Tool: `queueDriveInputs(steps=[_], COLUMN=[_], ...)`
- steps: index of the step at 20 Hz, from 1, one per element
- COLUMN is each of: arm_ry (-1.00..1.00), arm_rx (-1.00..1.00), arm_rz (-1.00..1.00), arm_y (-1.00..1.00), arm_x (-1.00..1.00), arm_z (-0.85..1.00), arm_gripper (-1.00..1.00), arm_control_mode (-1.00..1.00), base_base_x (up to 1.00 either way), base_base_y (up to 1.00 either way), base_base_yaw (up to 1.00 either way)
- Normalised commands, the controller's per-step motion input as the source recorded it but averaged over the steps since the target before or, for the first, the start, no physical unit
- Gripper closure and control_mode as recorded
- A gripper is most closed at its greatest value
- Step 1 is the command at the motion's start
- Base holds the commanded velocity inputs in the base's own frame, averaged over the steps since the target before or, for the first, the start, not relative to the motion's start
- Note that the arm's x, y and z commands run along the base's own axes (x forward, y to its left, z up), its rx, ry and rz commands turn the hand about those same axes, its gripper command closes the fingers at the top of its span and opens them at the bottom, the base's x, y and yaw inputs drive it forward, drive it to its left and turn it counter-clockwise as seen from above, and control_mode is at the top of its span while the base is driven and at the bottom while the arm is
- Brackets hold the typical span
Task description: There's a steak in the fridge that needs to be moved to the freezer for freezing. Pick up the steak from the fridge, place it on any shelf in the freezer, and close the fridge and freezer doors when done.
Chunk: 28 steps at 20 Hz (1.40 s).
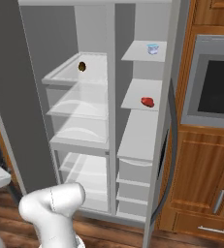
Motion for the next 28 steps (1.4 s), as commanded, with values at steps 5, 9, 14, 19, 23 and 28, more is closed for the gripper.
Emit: queueDriveInputs(steps=[5,9,14,19,23,28], arm_ry=[0.06,0.05,0.08,0.01,-0.05,0.08], arm_rx=[0.16,0.13,0.08,0.09,0.01,0.00], arm_rz=[-0.04,-0.04,-0.06,-0.02,-0.07,-0.25], arm_y=[-1.00,-0.91,-0.84,-0.46,0.38,-0.04], arm_x=[0.36,0.38,0.85,0.09,-0.26,0.99], arm_z=[0.00,-0.01,-0.01,0.00,-0.03,-0.14], arm_gripper=[-1.00,-1.00,-1.00,-1.00,-1.00,-1.00], arm_control_mode=[-1.00,-1.00,-1.00,-1.00,-1.00,-1.00], base_base_x=[0.00,0.00,0.00,0.00,0.00,0.00], base_base_y=[0.00,0.00,0.00,0.00,0.00,0.00], base_base_yaw=[0.00,0.00,0.00,0.00,0.00,0.00])
